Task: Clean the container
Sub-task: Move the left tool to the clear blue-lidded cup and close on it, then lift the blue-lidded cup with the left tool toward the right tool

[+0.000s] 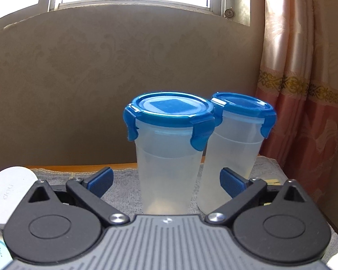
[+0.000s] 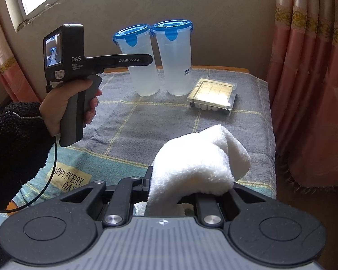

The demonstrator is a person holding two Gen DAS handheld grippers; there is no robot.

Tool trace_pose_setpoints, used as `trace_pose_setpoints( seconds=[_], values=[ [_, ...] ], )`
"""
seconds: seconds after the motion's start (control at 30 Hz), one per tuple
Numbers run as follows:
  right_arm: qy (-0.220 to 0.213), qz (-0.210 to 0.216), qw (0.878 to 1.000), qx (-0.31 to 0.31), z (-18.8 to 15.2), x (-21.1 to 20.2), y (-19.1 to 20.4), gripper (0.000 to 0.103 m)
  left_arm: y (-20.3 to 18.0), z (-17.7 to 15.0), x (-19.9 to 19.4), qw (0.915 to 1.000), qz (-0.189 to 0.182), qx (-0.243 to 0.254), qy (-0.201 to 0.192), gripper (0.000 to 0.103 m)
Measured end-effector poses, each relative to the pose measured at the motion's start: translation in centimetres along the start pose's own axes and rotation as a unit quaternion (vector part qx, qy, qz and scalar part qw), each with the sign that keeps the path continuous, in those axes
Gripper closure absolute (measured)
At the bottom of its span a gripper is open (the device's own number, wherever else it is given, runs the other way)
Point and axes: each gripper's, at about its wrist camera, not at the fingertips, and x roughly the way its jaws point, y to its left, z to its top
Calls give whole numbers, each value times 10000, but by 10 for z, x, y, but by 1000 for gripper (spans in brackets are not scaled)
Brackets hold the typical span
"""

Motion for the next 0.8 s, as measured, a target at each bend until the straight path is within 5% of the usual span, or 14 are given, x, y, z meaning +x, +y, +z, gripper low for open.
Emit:
trace_pose_setpoints(
  seconds=[0.13,0.4,0.47,0.8],
  values=[
    [39,2,10000,8,2,2,-3,84,1,0,10,10000,-11,-25,31,20],
    [92,-35,9999,27,4,5,-5,84,3,2,16,10000,-64,-19,-22,26],
    [91,-41,9999,18,4,5,-5,84,4,2,15,10000,-48,22,-26,37],
    [94,-40,9999,15,4,4,-6,84,7,7,9,9999,-134,53,18,38]
  ],
)
